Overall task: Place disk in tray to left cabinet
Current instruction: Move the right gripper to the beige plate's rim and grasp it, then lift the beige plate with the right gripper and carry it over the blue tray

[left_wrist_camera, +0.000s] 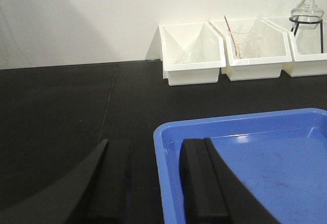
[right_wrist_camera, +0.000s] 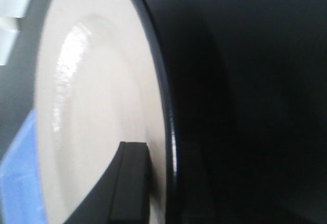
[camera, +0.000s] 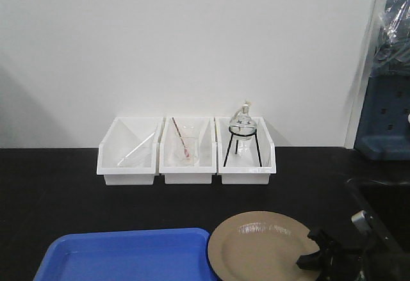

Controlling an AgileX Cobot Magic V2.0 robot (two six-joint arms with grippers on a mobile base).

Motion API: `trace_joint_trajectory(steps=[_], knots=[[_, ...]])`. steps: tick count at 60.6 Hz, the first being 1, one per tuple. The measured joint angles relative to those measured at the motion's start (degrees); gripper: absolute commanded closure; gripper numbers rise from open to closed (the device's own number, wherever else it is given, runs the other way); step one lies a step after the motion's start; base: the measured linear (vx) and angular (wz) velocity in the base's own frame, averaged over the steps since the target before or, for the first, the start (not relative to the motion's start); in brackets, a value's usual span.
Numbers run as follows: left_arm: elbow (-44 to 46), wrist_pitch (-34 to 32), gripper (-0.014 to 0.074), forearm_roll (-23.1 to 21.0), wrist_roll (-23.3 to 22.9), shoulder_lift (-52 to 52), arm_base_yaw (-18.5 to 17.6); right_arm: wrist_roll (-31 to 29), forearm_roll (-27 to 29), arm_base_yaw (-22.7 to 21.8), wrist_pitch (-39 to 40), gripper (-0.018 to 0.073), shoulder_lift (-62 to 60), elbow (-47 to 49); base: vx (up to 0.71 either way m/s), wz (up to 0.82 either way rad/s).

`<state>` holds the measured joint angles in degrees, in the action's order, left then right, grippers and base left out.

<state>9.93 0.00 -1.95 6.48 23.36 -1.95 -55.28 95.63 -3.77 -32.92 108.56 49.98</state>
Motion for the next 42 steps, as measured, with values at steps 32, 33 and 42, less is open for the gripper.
trace_joint_trajectory(steps=[32, 33, 42], knots=[[0.0, 4.6, 0.0216, 0.0, 0.0, 0.0, 0.0, -2.9, 2.9, 0.0, -5.4, 0.0568, 0.0, 0.0, 0.00, 0.00], [0.0, 4.6, 0.0216, 0.0, 0.0, 0.0, 0.0, -3.0, 2.9, 0.0, -5.5, 0.0568, 0.0, 0.0, 0.00, 0.00], [0.0, 4.6, 0.0216, 0.0, 0.0, 0.0, 0.0, -5.1, 2.5, 0.0, -7.4, 0.0568, 0.2, 0.0, 0.00, 0.00]])
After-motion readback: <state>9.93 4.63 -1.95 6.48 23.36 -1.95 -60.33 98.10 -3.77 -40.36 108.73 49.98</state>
